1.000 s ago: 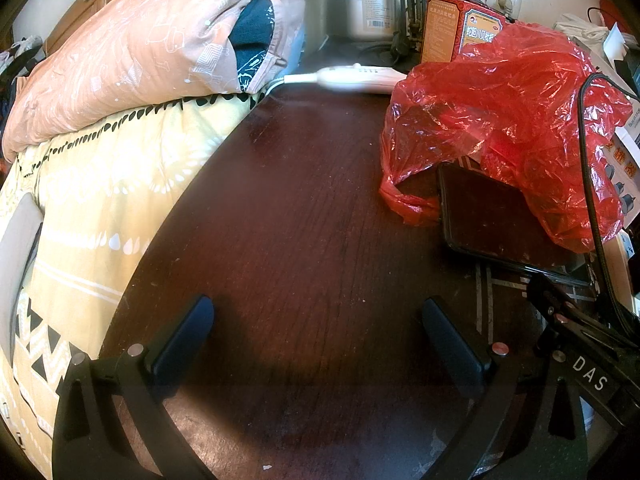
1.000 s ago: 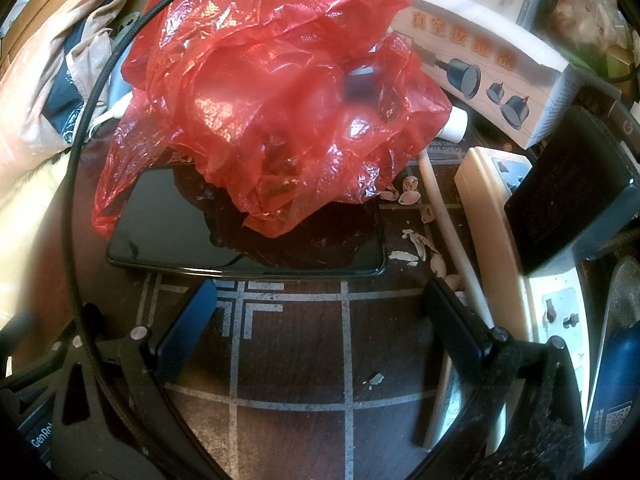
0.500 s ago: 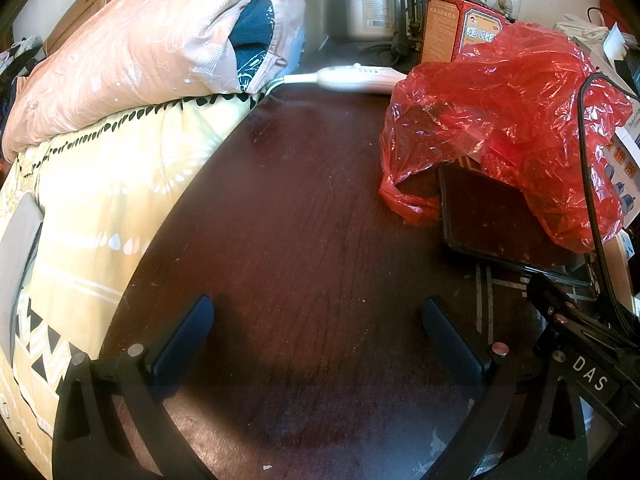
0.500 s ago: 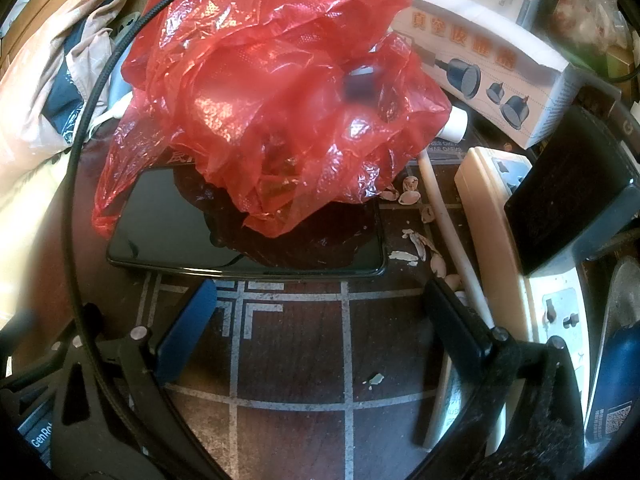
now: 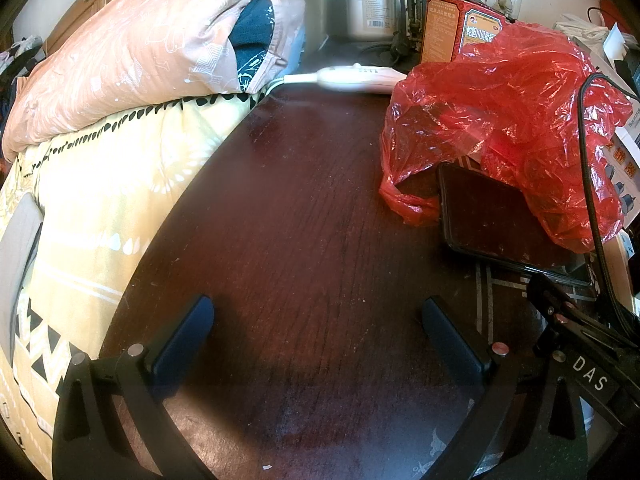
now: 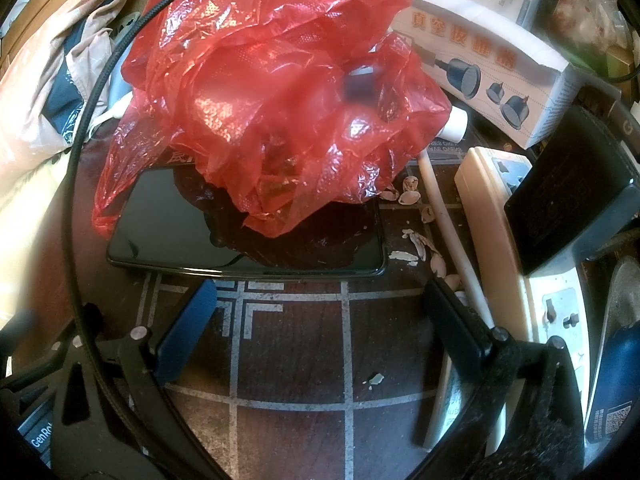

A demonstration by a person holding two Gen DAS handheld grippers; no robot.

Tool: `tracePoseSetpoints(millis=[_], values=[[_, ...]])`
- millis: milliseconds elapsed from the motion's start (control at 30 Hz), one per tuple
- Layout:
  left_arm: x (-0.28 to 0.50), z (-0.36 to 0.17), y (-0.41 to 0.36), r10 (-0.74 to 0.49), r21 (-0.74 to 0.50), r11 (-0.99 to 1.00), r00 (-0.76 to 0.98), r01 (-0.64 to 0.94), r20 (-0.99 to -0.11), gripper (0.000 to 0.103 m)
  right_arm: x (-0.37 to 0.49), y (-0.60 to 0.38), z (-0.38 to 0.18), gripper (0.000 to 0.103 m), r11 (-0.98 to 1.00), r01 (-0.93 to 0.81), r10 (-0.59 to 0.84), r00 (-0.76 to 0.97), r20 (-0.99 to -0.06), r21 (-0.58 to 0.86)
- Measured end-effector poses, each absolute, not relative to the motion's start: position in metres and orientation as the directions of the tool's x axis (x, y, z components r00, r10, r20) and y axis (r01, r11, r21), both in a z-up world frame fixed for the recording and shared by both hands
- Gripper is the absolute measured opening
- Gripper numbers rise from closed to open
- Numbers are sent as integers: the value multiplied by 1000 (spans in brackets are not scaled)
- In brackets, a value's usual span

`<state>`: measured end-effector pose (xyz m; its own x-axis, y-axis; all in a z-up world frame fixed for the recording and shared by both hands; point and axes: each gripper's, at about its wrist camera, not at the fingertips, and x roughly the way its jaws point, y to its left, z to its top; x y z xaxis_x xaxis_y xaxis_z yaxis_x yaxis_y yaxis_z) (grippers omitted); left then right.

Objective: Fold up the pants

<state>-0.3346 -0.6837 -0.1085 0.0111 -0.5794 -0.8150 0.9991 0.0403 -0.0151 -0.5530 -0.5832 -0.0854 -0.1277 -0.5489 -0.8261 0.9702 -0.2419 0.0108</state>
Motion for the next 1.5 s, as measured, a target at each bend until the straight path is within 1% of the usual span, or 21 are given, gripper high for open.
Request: tracePoseSetpoints(millis=[1500], values=[[-335,-109,-684,-581,-11,46,18,999,-814,103,-550,-587,-87,103,-244,970,-548,-130,-826,9]])
